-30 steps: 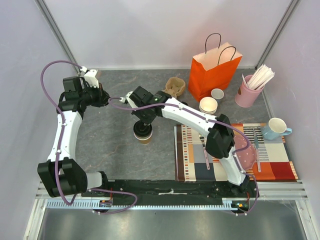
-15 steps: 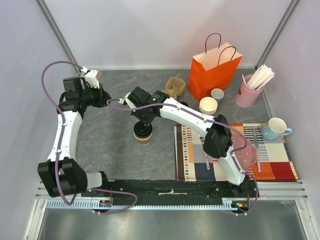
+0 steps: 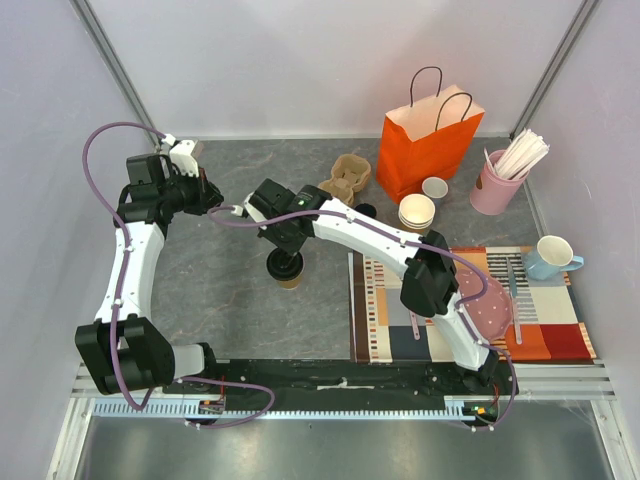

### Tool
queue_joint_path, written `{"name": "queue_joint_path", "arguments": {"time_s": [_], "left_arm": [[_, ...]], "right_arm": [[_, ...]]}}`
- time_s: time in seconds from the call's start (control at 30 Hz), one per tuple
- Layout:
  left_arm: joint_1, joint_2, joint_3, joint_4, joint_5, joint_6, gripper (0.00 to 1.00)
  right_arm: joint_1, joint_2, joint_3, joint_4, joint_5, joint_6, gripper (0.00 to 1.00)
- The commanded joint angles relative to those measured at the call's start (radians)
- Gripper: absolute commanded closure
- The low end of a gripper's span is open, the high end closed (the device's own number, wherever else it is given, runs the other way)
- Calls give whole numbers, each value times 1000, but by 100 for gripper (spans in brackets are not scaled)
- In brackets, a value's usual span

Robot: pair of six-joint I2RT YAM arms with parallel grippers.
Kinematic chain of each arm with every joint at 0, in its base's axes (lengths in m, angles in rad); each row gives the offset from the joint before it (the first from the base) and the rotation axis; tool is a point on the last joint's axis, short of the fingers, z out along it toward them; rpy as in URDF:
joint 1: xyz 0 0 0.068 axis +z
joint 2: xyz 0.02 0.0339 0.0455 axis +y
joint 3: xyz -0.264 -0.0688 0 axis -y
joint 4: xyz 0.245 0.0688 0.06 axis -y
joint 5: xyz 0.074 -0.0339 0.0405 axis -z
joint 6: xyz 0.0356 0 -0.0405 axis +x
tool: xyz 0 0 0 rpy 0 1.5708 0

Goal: Pack the takeout coffee

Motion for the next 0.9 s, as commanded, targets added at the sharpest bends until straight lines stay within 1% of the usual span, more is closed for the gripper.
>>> {"name": "queue_joint_path", "arguments": {"time_s": [0.0, 0.6, 0.63, 0.7, 0.73, 0.8, 0.83, 0.87], "left_arm": [[1, -23, 3, 34, 27, 39, 98], [1, -26, -2, 32, 29, 44, 98], [1, -24, 0, 32, 29, 44, 98], [1, -26, -2, 32, 35, 47, 98], [1, -26, 0, 29, 38, 47, 98], [1, -26, 0, 27, 46, 44, 98], [-1, -24, 1, 29, 49, 44, 98], [1, -23, 1, 27, 53, 41, 98]], "right_arm": [[6, 23, 42, -27, 41, -14, 100], [4, 38, 35, -29, 38, -21, 100], [4, 35, 35, -27, 38, -21, 98], [4, 28, 37, -26, 47, -21, 90], [6, 23, 38, -26, 47, -19, 81], [6, 15, 43, -24, 43, -19, 75], [4, 14, 46, -23, 41, -19, 70], [4, 12, 46, -21, 41, -19, 69]]}}
